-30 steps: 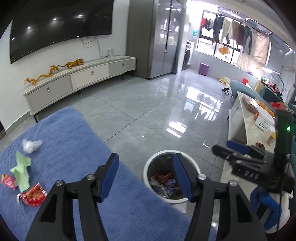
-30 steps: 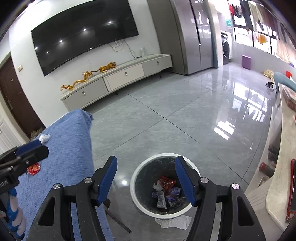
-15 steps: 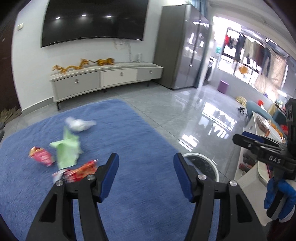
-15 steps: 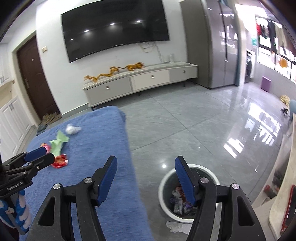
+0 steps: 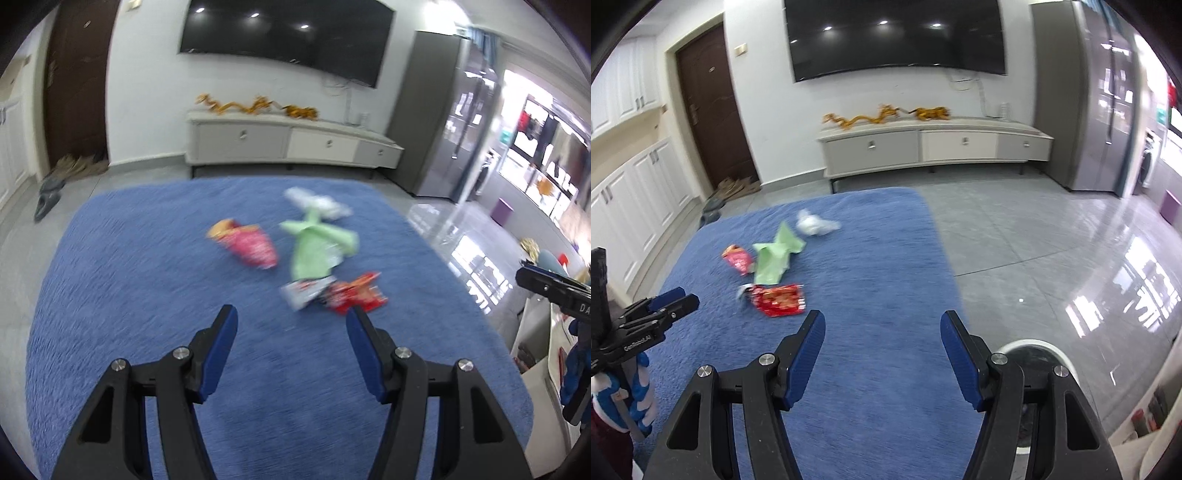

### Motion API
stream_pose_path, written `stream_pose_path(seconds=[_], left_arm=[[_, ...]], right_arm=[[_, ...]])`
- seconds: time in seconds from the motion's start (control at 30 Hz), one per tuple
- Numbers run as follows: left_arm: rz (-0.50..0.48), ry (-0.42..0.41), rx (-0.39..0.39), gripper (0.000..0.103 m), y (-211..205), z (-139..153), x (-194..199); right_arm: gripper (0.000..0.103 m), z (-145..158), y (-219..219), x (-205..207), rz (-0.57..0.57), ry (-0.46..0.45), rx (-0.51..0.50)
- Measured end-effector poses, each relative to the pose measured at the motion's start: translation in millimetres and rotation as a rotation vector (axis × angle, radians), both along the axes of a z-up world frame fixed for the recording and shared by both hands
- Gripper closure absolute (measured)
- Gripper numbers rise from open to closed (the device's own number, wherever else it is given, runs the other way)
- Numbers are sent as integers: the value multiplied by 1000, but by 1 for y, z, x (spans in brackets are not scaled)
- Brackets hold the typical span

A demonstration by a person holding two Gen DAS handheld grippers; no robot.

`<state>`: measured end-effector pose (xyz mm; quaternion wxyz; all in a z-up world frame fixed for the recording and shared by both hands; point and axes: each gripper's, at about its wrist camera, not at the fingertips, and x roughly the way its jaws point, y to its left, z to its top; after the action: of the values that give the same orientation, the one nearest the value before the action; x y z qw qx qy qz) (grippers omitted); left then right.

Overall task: Collect trash
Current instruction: 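Move both open tools back over the rug toward the remaining wrappers, then grasp the red wrapper with the right tool while the left tool grasps the pink chip bag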

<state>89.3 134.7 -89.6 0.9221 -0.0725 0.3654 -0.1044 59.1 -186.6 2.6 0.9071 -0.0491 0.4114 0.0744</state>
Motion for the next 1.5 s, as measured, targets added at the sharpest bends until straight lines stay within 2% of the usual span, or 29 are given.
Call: stream_pose_path(seconds=[0.3,0.67,0.8,0.97,1.0,1.03,1.1,1.17,1.27,1.3,1.37,1.4,1.5], left_arm=[[85,63,-52,44,43,-16,25],[109,103,-75,43,34,-26,89],[105,119,-91,43,27,-29,111],[107,147,-73,44,15,-38,136],[109,153,-80,43,14,-40,139],[109,153,-87,43,13,-41,142],[105,153,-96,44,13,-43,146],[103,149,-102,45,14,-44,149],[82,143,-127,58,11,-45,149],[71,140,-137,65,10,-46,149],[55,133,-129,70,5,-44,148],[36,131,-132,75,2,-44,148],[37,124,-128,77,1,-42,145]], right_arm=[[40,-38,59,27,168,91,7],[37,-85,101,59,340,188,47],[36,-95,114,65,399,182,37],[36,-113,130,78,441,184,11],[37,-118,132,80,444,189,0],[43,-122,134,82,447,191,-9],[49,-125,137,86,457,171,-27],[52,-125,136,91,467,167,-10],[58,-123,139,95,488,149,-7],[59,-121,139,95,497,143,-7],[66,-117,140,94,513,124,-3],[68,-115,141,93,519,118,-1],[76,-110,139,88,530,102,4]])
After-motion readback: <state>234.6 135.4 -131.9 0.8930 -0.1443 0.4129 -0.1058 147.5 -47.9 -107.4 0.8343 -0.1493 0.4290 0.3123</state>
